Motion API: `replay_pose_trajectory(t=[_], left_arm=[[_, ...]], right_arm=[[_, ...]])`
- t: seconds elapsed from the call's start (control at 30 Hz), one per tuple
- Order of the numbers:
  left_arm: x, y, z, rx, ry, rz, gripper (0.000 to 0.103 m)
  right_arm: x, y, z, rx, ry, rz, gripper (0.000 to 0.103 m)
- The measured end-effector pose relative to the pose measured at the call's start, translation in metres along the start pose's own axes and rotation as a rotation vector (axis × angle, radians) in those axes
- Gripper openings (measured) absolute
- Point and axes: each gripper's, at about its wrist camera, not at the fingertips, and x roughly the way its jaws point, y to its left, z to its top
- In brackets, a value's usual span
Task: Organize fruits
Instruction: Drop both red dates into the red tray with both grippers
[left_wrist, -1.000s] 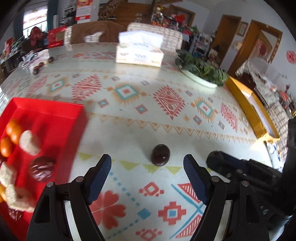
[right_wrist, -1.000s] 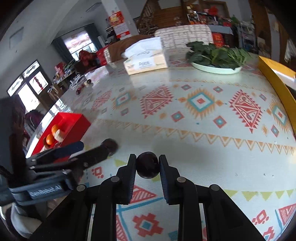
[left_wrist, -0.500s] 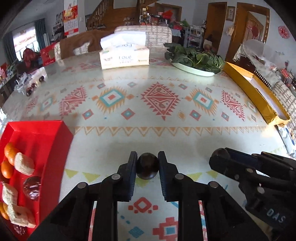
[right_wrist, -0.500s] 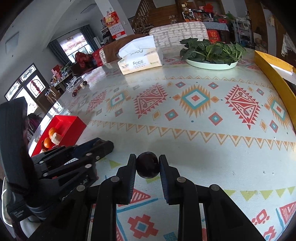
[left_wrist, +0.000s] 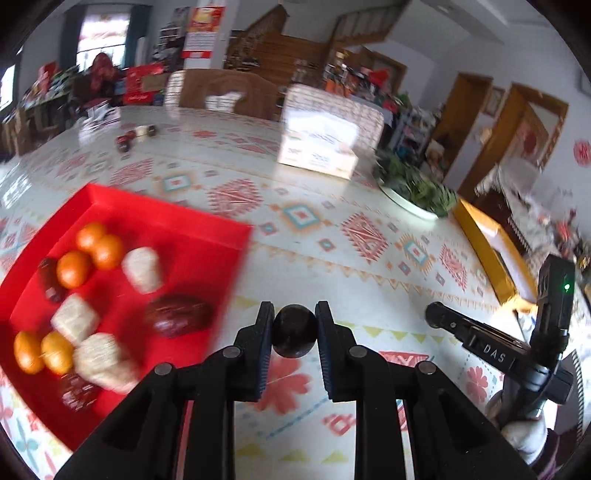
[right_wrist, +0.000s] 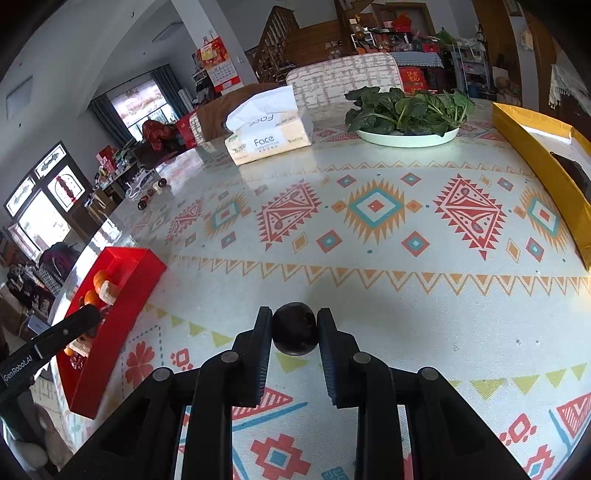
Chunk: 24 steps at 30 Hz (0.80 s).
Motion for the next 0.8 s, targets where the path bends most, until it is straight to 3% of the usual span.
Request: replay_pose_trajectory(t=[0.2,0.37,0.67,0.73,0.8], left_arm=[[-0.032,0.041,-0.004,-0.077,-0.048,0.033,0.022],[-0.042,0.067,-0.011,-0.130,-0.046,0.050,0.022],[-0.046,0.088,-0.027,-0.133,-0.016,0.047,0.022],[-0.048,0.090,-0.028,-0.127,-0.013,0.040,0.024],[-0.052,0.095,-0.029,-0.140,-0.016,0.011,0.038]], right_arm=[[-0.016,0.017,0.001,0.037,0.016,0.098,0.027],[-0.020,0.068,0.006,-0.040,0.037,0.150,0.027],[0.016,0.155,0.006,-0.159,0.129,0.211,0.027],[0.024,0.172,0.004,-0.182,0.151,0.220,0.027],[0.032,0.186,0.001,-0.202,0.168,0.222,0.027]])
